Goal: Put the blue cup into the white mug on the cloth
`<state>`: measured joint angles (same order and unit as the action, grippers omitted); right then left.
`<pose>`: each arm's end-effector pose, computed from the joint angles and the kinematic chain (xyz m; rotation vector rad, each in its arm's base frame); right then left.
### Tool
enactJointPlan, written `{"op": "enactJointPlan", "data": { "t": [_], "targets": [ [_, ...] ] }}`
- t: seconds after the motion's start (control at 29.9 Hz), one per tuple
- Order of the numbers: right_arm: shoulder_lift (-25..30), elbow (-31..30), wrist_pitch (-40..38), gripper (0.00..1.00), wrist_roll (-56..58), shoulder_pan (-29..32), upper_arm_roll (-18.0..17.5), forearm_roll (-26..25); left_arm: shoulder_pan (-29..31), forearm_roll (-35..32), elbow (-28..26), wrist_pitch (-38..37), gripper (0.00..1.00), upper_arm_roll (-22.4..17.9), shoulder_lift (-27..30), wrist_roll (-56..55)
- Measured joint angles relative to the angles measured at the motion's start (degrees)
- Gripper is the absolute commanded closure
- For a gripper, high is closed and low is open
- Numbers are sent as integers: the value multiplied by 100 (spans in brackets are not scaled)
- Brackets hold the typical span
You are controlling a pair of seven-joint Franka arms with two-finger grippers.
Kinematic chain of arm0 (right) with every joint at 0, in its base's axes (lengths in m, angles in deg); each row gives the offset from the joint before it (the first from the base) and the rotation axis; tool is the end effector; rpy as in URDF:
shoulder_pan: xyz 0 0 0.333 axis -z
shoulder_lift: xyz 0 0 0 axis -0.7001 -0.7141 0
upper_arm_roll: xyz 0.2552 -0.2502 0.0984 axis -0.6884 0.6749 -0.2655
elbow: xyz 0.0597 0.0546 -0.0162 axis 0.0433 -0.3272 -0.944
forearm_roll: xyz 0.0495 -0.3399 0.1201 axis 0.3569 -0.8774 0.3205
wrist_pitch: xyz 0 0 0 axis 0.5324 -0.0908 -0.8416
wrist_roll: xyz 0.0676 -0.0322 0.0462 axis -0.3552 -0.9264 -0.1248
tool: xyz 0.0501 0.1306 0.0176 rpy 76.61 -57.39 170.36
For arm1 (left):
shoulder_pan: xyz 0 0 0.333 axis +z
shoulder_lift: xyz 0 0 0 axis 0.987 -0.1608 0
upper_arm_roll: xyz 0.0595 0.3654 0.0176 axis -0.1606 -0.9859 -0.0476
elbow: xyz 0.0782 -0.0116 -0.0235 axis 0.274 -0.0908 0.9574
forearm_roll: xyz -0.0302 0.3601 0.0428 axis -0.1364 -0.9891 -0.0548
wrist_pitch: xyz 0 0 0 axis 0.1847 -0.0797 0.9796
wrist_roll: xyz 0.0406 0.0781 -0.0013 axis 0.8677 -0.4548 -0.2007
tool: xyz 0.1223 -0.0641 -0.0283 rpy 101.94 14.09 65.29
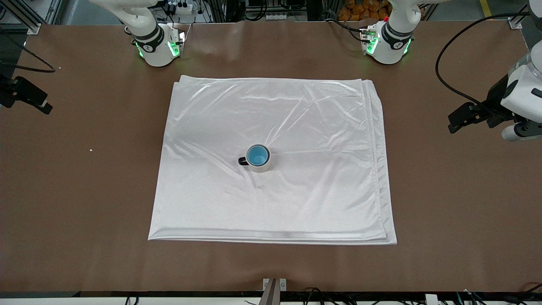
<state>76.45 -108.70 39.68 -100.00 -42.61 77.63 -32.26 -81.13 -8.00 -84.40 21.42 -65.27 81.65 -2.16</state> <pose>0.5151 -0.0110 0.6915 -3.1194 0.3080 -0.1425 0.5606 -0.0728 0.6493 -3.1125 -0.1956 -0.0877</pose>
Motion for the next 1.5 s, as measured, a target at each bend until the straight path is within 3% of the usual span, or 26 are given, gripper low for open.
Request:
{"op": "enactJointPlan", "data": {
  "t": [1.5],
  "targets": [
    [-77, -188, 126, 0, 0, 8, 12, 0, 179, 0, -117, -123, 0, -47, 154, 668]
  ]
}}
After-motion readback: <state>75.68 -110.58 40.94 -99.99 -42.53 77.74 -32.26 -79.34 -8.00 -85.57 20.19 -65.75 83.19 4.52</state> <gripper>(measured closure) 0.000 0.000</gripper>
